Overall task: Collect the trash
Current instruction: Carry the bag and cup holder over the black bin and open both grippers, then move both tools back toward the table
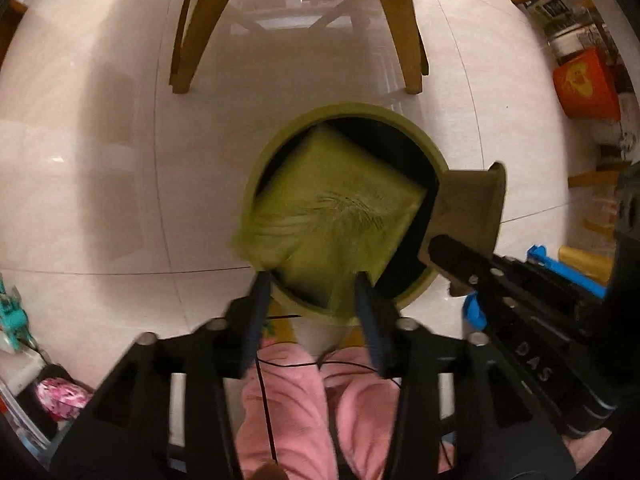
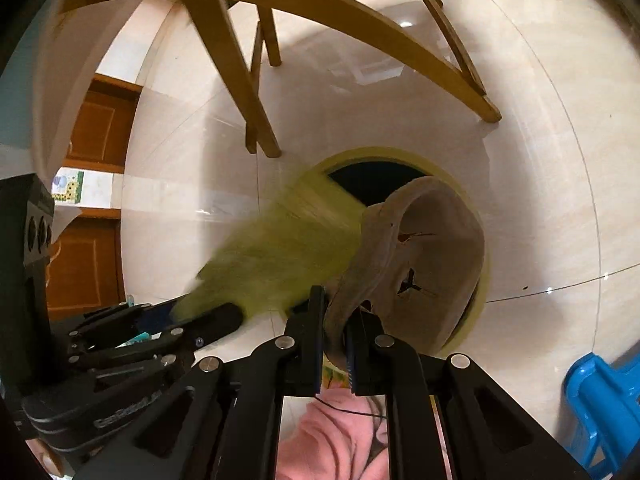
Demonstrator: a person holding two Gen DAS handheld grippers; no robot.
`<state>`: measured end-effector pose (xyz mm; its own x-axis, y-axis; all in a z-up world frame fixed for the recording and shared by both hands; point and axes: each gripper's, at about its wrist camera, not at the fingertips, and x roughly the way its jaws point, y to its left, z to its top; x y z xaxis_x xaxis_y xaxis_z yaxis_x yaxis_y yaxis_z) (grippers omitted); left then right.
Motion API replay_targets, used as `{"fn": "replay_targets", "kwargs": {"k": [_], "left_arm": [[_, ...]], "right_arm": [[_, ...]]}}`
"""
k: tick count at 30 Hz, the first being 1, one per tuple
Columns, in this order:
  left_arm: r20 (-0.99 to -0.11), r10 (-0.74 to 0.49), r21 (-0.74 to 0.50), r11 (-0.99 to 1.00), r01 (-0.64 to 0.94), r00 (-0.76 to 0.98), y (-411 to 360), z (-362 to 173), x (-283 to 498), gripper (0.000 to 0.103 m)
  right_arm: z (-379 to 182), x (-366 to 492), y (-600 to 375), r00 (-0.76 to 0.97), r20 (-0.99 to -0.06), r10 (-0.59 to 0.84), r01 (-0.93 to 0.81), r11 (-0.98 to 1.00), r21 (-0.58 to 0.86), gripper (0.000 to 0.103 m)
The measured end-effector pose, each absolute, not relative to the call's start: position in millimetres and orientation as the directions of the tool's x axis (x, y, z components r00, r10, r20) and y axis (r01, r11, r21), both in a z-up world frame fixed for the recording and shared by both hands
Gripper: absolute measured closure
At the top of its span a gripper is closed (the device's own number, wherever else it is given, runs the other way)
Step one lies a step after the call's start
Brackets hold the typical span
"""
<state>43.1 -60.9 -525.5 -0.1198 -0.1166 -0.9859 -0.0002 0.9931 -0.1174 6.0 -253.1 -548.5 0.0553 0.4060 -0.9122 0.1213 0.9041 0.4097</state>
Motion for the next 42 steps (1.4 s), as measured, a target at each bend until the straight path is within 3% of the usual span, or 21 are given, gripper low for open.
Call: {"fn": "replay_targets", "kwargs": {"k": [1, 3, 6, 14, 22, 29, 37, 42], "left_arm": [[-0.984, -0.125, -0.126, 0.992, -0.004, -0.124, -55, -529, 47, 0.052], [-0.981, -0.142, -0.141, 0.99, -0.014, -0.132, -53, -531, 48, 0.048], [-0.982, -0.146, -0.144, 0.989, -0.023, -0.122, -50, -531, 51, 0.047], [-0.984, -0.143, -0.141, 0.99, -0.03, -0.102, -28, -531, 56, 0.047], [-0.991, -0.12, -0.12, 0.993, -0.004, -0.064, -23, -486, 50, 0.047], [-0.994, -0.111, -0.11, 0.992, 0.068, -0.001, -26, -389, 42, 0.047], [-0.99, -0.056, -0.052, 0.998, 0.033, 0.127, -14, -251, 35, 0.047], [-0.983, -0.085, -0.087, 0.996, -0.006, 0.163, -7, -181, 34, 0.047]], "right_arm": [[-551, 6, -254, 0.048, -0.912, 0.407, 0.128, 0.903, 0.41, 0.093], [-554, 9, -247, 0.034, -0.915, 0.401, 0.145, 0.904, 0.401, 0.081], [-563, 16, -235, 0.039, -0.912, 0.408, 0.167, 0.897, 0.409, 0.068], [-560, 21, -231, 0.062, -0.922, 0.383, 0.176, 0.905, 0.388, 0.066], [-520, 11, -230, 0.086, -0.927, 0.365, 0.162, 0.913, 0.375, 0.066], [-430, -3, -226, 0.121, -0.919, 0.376, 0.143, 0.909, 0.391, 0.066], [-290, -9, -225, 0.184, -0.902, 0.391, 0.078, 0.909, 0.41, 0.066], [-208, -7, -226, 0.242, -0.882, 0.404, 0.023, 0.906, 0.422, 0.066]]}}
